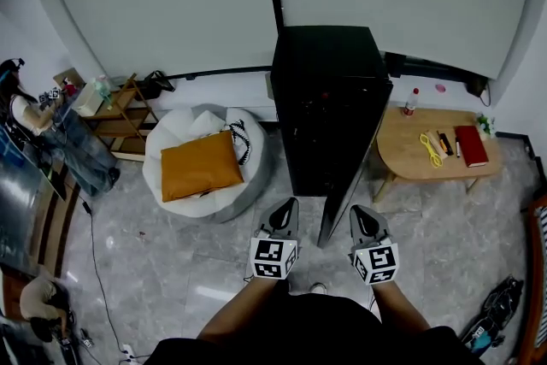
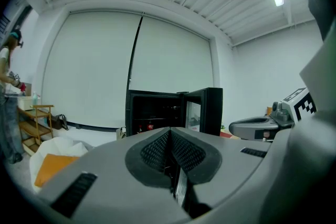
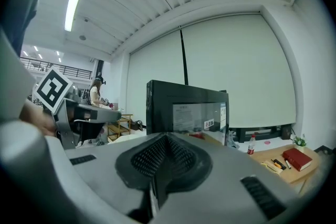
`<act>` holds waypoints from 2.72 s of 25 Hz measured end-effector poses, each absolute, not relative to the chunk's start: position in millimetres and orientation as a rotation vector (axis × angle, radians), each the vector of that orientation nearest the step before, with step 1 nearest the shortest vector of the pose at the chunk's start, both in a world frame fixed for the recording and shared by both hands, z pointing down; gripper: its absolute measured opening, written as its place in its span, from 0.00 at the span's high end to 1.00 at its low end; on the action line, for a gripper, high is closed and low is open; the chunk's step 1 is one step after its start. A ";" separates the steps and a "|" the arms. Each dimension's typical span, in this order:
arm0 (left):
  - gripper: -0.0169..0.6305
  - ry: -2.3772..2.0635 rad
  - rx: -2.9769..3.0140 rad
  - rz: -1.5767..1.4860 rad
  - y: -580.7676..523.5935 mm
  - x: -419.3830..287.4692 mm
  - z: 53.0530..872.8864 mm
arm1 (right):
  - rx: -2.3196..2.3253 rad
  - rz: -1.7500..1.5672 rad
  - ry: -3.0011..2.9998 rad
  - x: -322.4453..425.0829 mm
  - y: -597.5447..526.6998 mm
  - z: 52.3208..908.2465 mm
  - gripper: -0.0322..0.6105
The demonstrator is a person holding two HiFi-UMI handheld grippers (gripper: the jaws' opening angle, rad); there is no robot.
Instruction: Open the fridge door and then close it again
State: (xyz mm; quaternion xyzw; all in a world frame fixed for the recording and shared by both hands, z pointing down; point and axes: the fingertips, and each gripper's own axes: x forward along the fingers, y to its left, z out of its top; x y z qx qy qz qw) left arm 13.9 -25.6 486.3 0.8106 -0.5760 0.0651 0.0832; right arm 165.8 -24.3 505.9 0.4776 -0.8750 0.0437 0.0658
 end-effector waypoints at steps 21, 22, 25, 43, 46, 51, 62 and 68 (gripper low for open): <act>0.94 -1.697 2.383 0.220 -36.9 -4.6 513.2 | 1.396 0.163 -2.643 149.0 -44.2 516.5 0.92; 0.94 -1.695 2.383 0.221 -37.6 -5.5 514.3 | 1.394 0.170 -2.643 146.9 -44.0 516.9 0.92; 0.94 -1.688 2.378 0.221 -41.3 -5.6 518.0 | 1.382 0.180 -2.646 140.0 -46.1 517.5 0.92; 0.94 -1.741 2.325 0.201 -47.1 -63.1 501.9 | 1.331 0.189 -2.624 93.7 -69.2 519.1 0.92; 0.94 -1.743 2.327 0.212 -51.7 -70.8 499.7 | 1.320 0.188 -2.632 85.0 -74.9 518.1 0.92; 0.94 -1.733 2.324 0.241 -58.6 -81.0 502.7 | 1.303 0.175 -2.642 71.1 -84.0 517.8 0.92; 0.94 -1.708 2.317 0.261 -73.6 -97.2 512.2 | 1.276 0.177 -2.641 41.9 -103.4 522.2 0.92; 0.94 -1.734 2.284 0.266 -79.7 -113.3 517.1 | 1.282 0.185 -2.646 29.8 -119.7 522.0 0.92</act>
